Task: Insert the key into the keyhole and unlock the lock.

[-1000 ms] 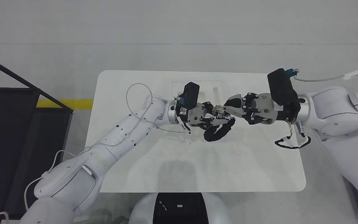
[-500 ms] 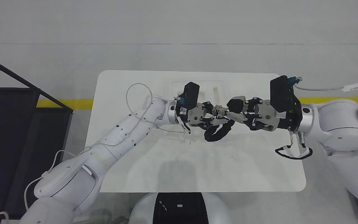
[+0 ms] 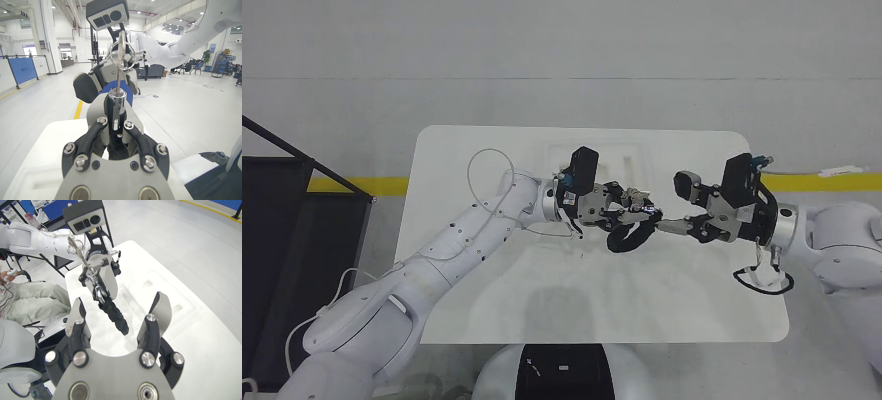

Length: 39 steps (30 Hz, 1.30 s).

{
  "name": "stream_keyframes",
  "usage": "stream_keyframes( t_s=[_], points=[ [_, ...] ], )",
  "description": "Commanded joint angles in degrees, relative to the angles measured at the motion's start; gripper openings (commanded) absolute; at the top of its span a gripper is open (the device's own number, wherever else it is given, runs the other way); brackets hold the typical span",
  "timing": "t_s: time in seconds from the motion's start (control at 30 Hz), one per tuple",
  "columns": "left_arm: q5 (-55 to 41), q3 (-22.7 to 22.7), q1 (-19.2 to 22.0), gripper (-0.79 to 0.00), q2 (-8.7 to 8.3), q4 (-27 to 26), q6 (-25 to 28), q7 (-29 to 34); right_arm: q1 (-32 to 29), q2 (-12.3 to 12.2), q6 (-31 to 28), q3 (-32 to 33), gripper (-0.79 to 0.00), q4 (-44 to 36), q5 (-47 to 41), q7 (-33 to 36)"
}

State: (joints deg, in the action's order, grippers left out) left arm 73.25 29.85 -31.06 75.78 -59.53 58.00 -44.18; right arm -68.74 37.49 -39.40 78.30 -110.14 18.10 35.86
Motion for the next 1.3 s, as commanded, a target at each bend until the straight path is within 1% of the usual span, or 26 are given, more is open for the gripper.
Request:
stream_keyframes(
  t_s=[0.0, 0.17, 0.23, 0.27, 0.3, 0.33, 0.37, 0.4, 0.47, 0.57, 0.6, 0.87, 1.13, 1.17, 1.27],
  points=[
    [0.0, 0.0, 0.0, -0.785, 0.0, 0.0, 0.0, 0.0, -0.04, 0.18, 0.11, -0.66, -0.163, 0.08, 0.76, -0.36],
    [0.0, 0.0, 0.0, -0.785, 0.0, 0.0, 0.0, 0.0, 0.34, 0.55, -0.58, -2.14, -0.169, 0.31, 1.47, 0.07],
    [0.0, 0.0, 0.0, -0.785, 0.0, 0.0, 0.0, 0.0, 0.65, 0.68, -0.31, -2.98, -0.191, 0.12, 2.1, 1.11],
    [0.0, 0.0, 0.0, -0.785, 0.0, 0.0, 0.0, 0.0, 0.85, 0.78, -0.16, -3.47, -0.222, 0.1, 2.15, 1.34],
    [0.0, 0.0, 0.0, -0.785, 0.0, 0.0, 0.0, 0.0, 1.13, 0.87, 0.12, -3.89, -0.274, 0.21, 2.43, 1.62],
    [0.0, 0.0, 0.0, -0.785, 0.0, 0.0, 0.0, 0.0, 1.41, 0.98, 0.38, -4.31, -0.366, 0.26, 2.7, 1.8],
    [0.0, 0.0, 0.0, -0.785, 0.0, 0.0, 0.0, 0.0, 1.62, 1.09, 0.57, -4.69, -0.428, 0.35, 2.65, 1.71],
    [0.0, 0.0, 0.0, -0.785, 0.0, 0.0, 0.0, 0.0, 1.83, 1.19, 0.63, -5.0, -0.474, 0.51, 2.64, 1.65],
    [0.0, 0.0, 0.0, -0.785, 0.0, 0.0, 0.0, 0.0, 2.21, 1.35, 0.68, -5.46, -0.542, 0.79, 2.85, 1.76],
    [0.0, 0.0, 0.0, -0.785, 0.0, 0.0, 0.0, 0.0, 2.55, 1.54, 0.64, -5.82, -0.776, 1.21, 2.69, 1.69],
    [0.0, 0.0, 0.0, -0.785, 0.0, 0.0, 0.0, 0.0, 2.58, 1.59, 0.52, -5.88, -0.785, 1.36, 2.5, 1.66],
    [0.0, 0.0, 0.0, -0.785, 0.0, 0.0, 0.0, 0.0, 2.18, 1.63, -0.57, -4.99, -0.785, 1.91, 1.58, 2.4],
    [0.0, 0.0, 0.0, -0.785, 0.0, 0.0, 0.0, 0.0, 0.98, 1.45, 1.73, -3.01, -0.785, 2.27, 1.02, 3.98],
    [0.0, 0.0, 0.0, -0.779, 0.0, 0.0, 0.0, 0.0, 0.83, 1.43, 1.99, -2.75, -0.785, 2.31, 0.97, 4.12],
    [0.0, 0.0, 0.0, -0.69, 0.0, 0.0, 0.0, 0.0, 0.31, 1.38, 2.11, -1.96, -0.785, 2.46, 0.65, 4.26]
  ],
)
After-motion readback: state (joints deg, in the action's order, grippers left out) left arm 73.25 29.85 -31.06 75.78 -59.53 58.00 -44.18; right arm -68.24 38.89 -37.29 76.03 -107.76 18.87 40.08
